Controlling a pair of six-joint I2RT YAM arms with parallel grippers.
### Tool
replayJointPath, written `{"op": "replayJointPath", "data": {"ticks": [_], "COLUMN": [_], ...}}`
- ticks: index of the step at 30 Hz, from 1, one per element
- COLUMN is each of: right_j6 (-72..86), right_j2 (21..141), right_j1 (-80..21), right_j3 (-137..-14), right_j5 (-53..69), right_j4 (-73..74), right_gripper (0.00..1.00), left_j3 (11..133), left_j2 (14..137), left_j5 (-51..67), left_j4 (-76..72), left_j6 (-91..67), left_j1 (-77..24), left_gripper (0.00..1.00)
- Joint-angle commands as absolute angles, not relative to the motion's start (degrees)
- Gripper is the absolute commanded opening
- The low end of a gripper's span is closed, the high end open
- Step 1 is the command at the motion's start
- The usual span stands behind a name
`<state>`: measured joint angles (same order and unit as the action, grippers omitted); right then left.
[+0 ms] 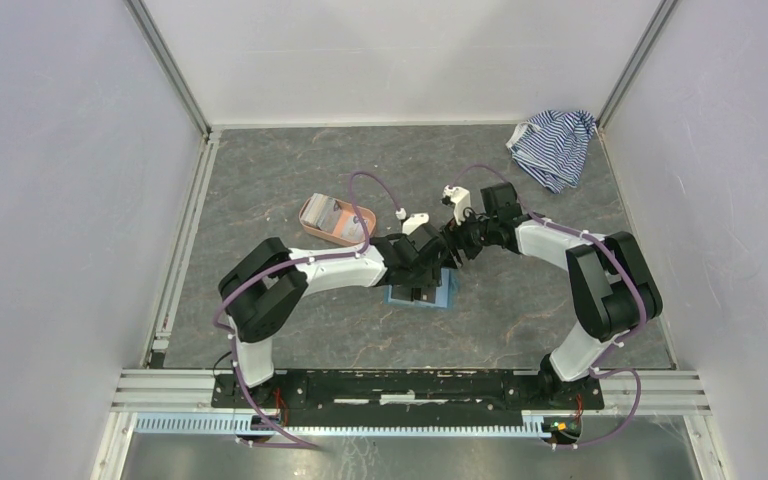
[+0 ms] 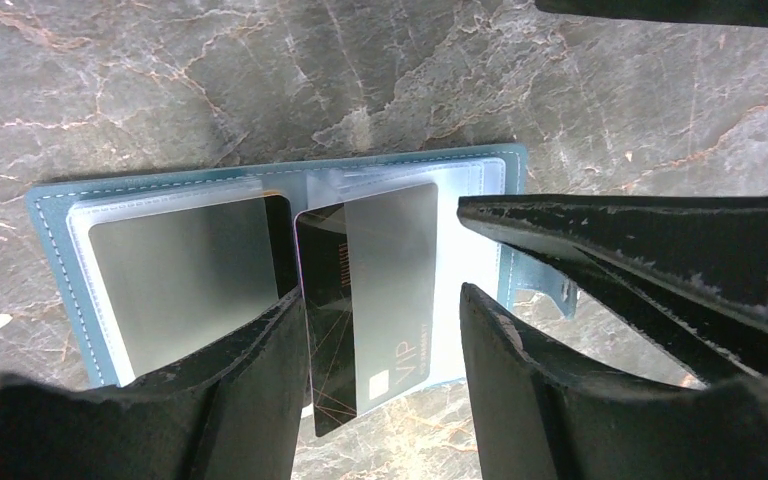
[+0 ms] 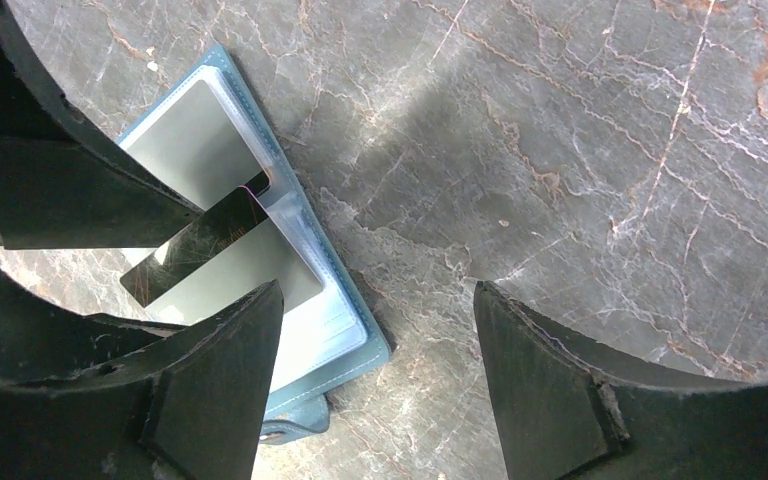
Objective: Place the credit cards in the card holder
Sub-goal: Insert the credit card into the card holder.
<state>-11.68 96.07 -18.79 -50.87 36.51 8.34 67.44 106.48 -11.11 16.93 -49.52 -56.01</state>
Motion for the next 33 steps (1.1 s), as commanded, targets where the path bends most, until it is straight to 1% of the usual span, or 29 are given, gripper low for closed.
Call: {"op": "replayJointPath", "data": {"ticks": [1,5,8,12,17,24,30,33], "right_j6": [-11.69,-11.69,-11.79,-11.78,-11.78,-11.78,-11.78,-11.78], "right_j2": [95.85,95.96,95.73,95.71,95.70,95.85,95.80,95.95], "right_j1": [-18.95,-18.98,-18.89,-18.89,-18.85,-18.82,-18.79,-18.76], "right_j3": [-51.06,-51.06,-51.07,-51.06,-51.15,-51.15,-51.15,-51.14], "right_j5": [37.71,37.84,37.79,37.95,38.06,38.02,37.88,38.00], "right_j4": [6.76,6.76,6.72,6.79,6.77,6.72,6.76,6.77], "right_gripper": [0.77,0.77,0.77,0.77,0.77,0.77,0.77,0.77], "left_j3": [71.57,73.12,70.82,69.63,68.56,72.47,73.73,73.86], "left_j2": [108.00,107.82,106.48,105.78,106.14,108.53,108.40,108.57], "left_j5": [-16.76,-17.75,-12.46,-9.62,-4.00,-8.02,-10.52,-8.76], "left_j4": [19.91,20.87,15.61,12.97,9.19,16.21,16.36,16.14], "left_j6": [-47.44,-46.62,-46.68,-46.62,-46.55,-44.74,-42.16,-40.23], "left_j1": [-57.72,-57.89,-57.08,-56.95,-56.69,-58.05,-60.15,-60.20], "left_gripper": [0.62,0.61,0.63,0.70,0.70,0.70,0.69,0.68]}}
